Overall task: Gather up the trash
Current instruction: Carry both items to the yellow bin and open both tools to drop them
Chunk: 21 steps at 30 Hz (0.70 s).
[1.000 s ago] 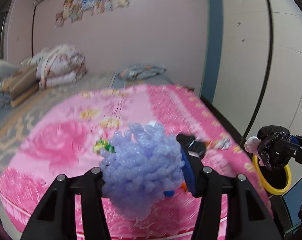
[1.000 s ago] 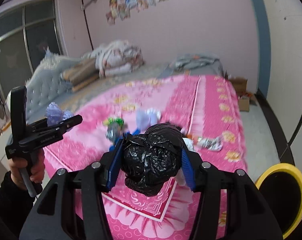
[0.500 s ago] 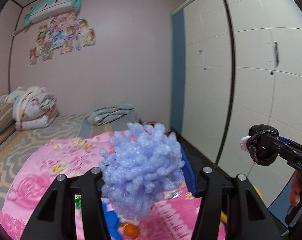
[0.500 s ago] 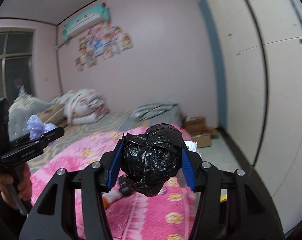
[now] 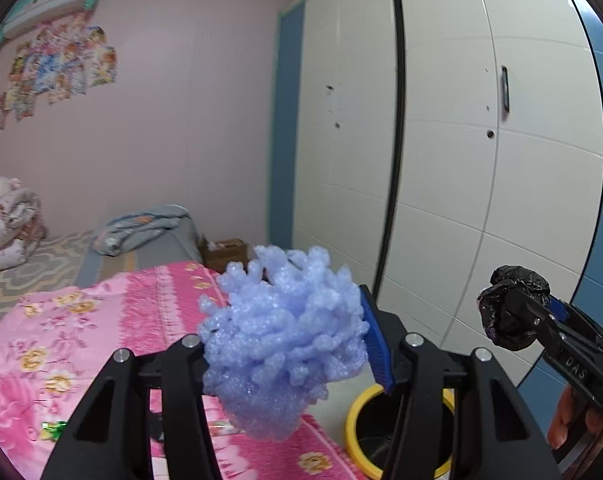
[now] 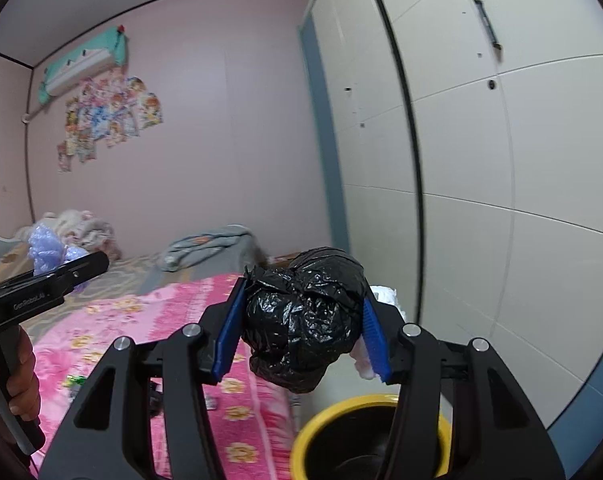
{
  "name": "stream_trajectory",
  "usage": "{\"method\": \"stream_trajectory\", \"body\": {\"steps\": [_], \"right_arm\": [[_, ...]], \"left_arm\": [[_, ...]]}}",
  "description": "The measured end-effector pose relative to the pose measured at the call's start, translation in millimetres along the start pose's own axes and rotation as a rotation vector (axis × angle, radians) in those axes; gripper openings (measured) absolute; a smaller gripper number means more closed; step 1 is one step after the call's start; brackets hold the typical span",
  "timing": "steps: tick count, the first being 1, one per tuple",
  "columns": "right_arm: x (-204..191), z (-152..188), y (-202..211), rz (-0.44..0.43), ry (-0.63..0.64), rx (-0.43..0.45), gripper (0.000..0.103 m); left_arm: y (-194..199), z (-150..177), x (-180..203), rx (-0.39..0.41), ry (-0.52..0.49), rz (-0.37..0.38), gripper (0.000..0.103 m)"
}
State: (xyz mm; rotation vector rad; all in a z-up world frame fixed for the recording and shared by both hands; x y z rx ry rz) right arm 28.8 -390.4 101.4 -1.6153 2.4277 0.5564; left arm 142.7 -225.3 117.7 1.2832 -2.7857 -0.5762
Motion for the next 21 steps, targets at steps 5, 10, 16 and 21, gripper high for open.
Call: {"method": "stream_trajectory", "body": {"steps": [5, 10, 16, 21], "right_arm": [[29, 22, -16, 0.076, 0.004, 0.002, 0.050], [64, 48, -43, 0.148, -0.001, -0.052, 0.050], [100, 82, -80, 0.223, -0.011, -0.148, 0.050], [120, 112, -100, 0.265, -0.018, -0.210, 0.050]], "left_arm": [[-44, 23, 35, -0.044, -0.020, 0.087, 0.051], [-95, 50, 67, -0.121, -0.022, 0.162, 0.051], [-150, 92, 103, -0.232, -0.042, 0.241, 0.051], [-187, 129, 125, -0.328, -0.040, 0.281, 0.051]]}}
Point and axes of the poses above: each gripper's, at about its wrist camera, not at the fingertips, and y roughly against the way its jaws point, x to its right, z to its underside, the point moved 1 cm from there along -y, roughly the way its jaws point, and after that the axes turned 11 degrees about -y, right-handed, at the moved point
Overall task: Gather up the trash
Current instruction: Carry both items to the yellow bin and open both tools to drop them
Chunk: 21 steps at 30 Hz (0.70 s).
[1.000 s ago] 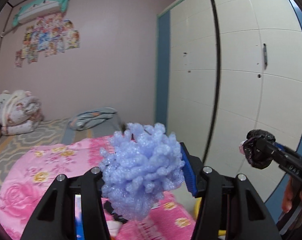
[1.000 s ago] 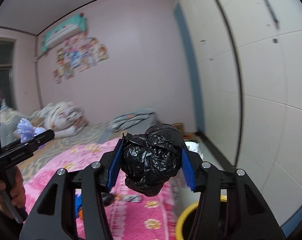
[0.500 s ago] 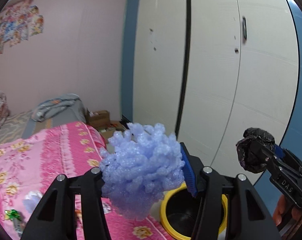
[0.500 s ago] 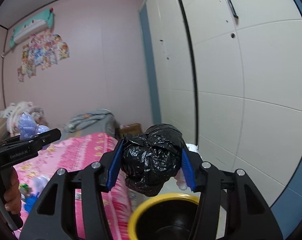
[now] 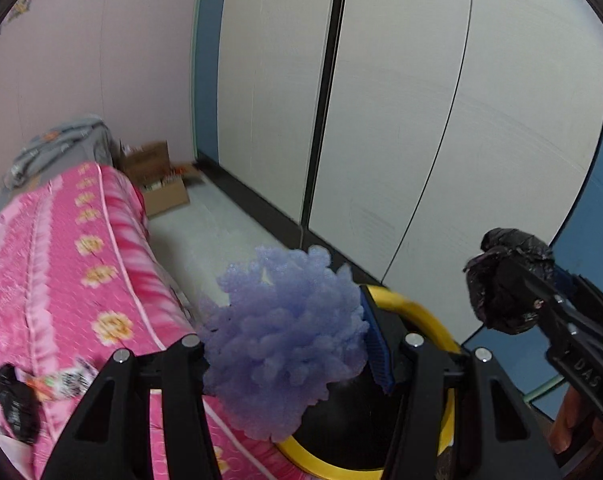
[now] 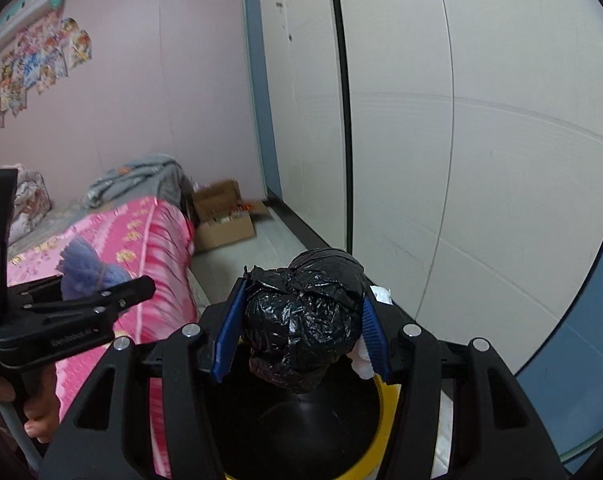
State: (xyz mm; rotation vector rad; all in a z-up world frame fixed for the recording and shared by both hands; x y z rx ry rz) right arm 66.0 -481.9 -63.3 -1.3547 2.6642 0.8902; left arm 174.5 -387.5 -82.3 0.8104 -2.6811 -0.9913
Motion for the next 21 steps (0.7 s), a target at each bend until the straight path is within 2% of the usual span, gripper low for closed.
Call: {"method": "stream_trajectory", "body": {"steps": [6, 14, 19, 21], "right_arm": [[21, 23, -27, 0.061, -0.006, -0.057, 0.051], [31, 45, -28, 0.110, 0.021, -0.082, 0.053], [32, 47, -22, 0.112, 0.032, -0.078, 0.059], [31, 46, -20, 0.119, 0.035, -0.077, 0.061]], "left_arm": [[-34, 15, -2, -0.069, 0.044, 0.059, 0.051], [-49, 22, 3, -0.082, 0.033, 0.102, 0.052], [-47, 22, 1, -0.080, 0.033, 0.099, 0.063], [-43, 21, 1, -0.080, 0.045, 0.102, 0.071]]}}
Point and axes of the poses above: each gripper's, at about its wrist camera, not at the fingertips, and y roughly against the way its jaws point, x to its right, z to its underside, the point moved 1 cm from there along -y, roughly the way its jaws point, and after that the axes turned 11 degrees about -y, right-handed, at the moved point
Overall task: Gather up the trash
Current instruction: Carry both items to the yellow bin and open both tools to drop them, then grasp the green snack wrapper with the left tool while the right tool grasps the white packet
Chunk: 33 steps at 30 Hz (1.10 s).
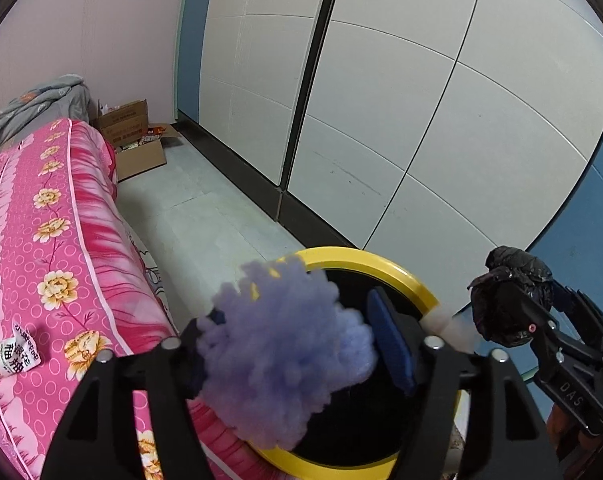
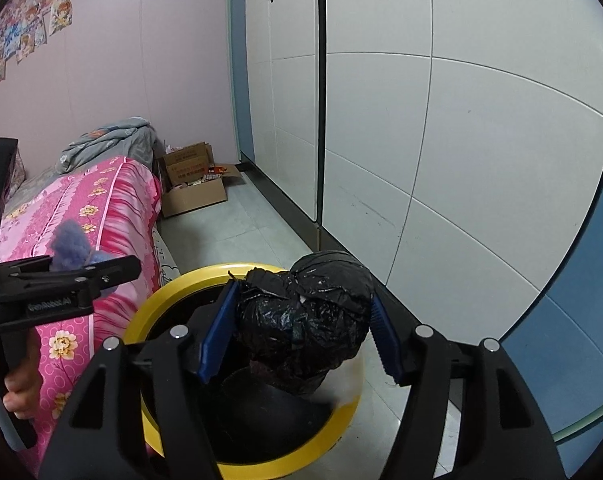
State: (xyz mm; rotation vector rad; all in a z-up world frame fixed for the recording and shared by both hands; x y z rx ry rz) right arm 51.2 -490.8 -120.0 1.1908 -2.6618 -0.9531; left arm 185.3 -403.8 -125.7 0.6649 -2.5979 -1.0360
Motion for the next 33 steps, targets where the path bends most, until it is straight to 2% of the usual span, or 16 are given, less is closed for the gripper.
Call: {"method": "stream_trajectory", "body": {"steps": [3, 11, 19, 33], "right_arm": [[0, 0, 4, 0.014, -0.005, 0.008, 0.067], [1, -4, 26, 0.023, -0.021, 0.041, 0.067], [-10, -14, 59, -0.003, -0.012, 0.096, 0.067], [-80, -29, 109, -0.173, 0.040, 0.156, 0.073]], "left_arm": [[7, -1, 0, 0.007, 0.004, -0.015, 0.080], [36, -3, -9, 0.052, 0.017, -0.058, 0.084], [90, 0, -31, 0.124, 0.040, -0.138, 0.086], [195, 34, -83, 0.217, 0.098, -0.320, 0.090]]}}
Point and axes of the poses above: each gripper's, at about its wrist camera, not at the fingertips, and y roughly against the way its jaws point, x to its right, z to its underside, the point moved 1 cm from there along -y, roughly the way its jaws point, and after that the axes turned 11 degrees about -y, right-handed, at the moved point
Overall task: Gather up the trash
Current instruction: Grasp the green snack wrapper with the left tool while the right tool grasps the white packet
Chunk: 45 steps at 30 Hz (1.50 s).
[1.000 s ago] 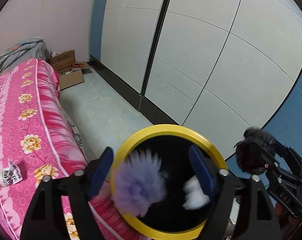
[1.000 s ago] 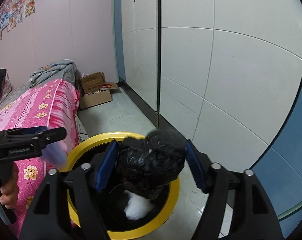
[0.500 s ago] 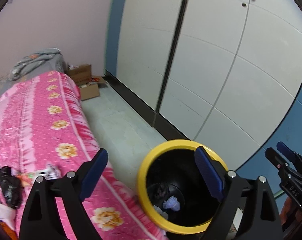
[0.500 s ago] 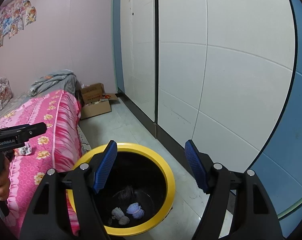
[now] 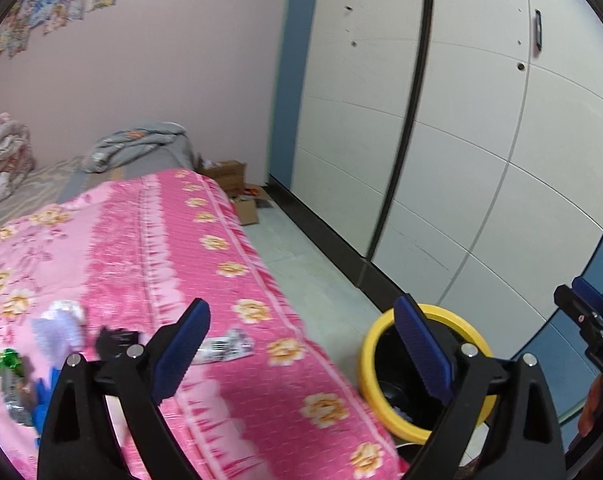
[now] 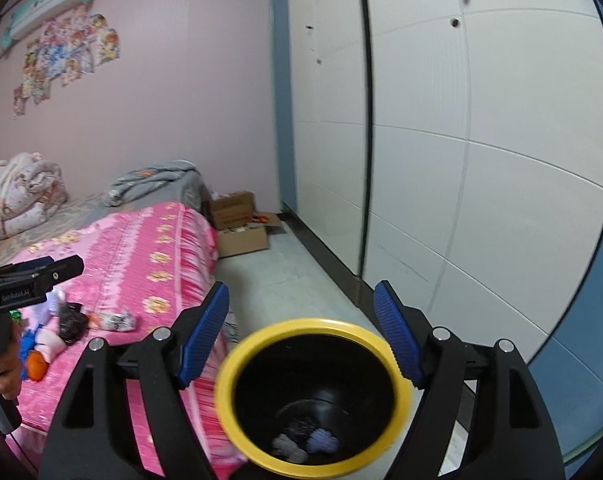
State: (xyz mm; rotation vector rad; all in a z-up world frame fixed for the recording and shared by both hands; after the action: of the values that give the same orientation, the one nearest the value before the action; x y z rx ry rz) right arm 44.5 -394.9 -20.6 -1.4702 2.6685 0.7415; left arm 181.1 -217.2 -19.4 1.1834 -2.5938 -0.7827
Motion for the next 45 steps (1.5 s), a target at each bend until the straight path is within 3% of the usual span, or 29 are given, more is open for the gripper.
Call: {"method": "stream_trajectory", "body": {"steps": [11, 21, 29, 36, 45], "right_arm": [[-84, -6, 12, -0.193, 0.043, 0.007, 0.080], [-144, -1, 0, -0.293, 0.089, -0.035, 0.083], [-184, 14, -51, -0.328, 0.114, -0.148, 0.083], [-199, 45, -120, -0.304, 0.083, -0.293, 0.085], [-208, 81, -185, -0.284, 0.028, -0.403, 0.089]], "left_arm": [[66, 17, -89, 0.028, 0.056, -0.201, 0.094], [102, 45, -174, -0.005, 0.138, -0.368, 0.095], [106, 79, -240, -0.068, 0.219, -0.471, 0.095], [99, 116, -300, -0.119, 0.324, -0.531, 0.095], [85, 165, -356, -0.173, 0.472, -0.547, 0.095]]}}
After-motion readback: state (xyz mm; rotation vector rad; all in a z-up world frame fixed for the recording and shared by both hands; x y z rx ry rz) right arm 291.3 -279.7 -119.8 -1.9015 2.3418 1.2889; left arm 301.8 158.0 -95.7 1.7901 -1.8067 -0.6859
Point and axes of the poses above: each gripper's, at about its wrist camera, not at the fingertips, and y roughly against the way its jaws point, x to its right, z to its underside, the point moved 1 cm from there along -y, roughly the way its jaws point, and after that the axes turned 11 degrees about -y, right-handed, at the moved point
